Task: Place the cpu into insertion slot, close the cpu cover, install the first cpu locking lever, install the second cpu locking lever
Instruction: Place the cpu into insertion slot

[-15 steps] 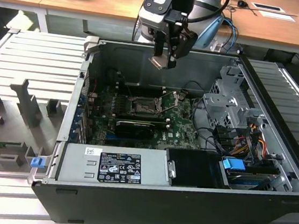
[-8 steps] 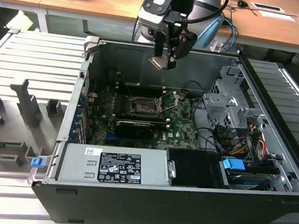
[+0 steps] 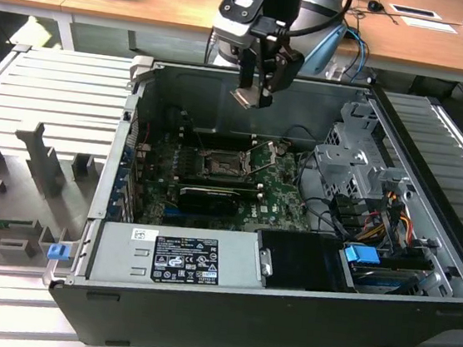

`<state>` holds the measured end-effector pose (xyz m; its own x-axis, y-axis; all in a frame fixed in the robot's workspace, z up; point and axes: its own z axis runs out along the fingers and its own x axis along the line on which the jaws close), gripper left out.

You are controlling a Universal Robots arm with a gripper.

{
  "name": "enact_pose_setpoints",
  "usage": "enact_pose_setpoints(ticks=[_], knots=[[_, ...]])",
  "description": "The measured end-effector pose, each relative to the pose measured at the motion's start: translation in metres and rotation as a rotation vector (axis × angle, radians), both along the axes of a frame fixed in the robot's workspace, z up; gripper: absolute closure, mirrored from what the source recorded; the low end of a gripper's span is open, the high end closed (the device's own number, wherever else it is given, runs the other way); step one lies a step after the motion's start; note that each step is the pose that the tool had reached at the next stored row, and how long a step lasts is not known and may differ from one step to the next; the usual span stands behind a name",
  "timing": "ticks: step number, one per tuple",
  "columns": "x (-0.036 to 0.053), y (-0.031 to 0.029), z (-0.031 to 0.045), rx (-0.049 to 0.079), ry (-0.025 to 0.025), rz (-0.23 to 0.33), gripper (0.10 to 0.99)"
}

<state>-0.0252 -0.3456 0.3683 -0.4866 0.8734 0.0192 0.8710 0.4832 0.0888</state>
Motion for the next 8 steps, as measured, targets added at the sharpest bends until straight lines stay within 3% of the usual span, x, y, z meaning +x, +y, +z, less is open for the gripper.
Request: enact_pose_setpoints(ticks=[8], knots=[[0.0000,0.0000,-0.0004,0.000,0.0000,-0.034,0.557]])
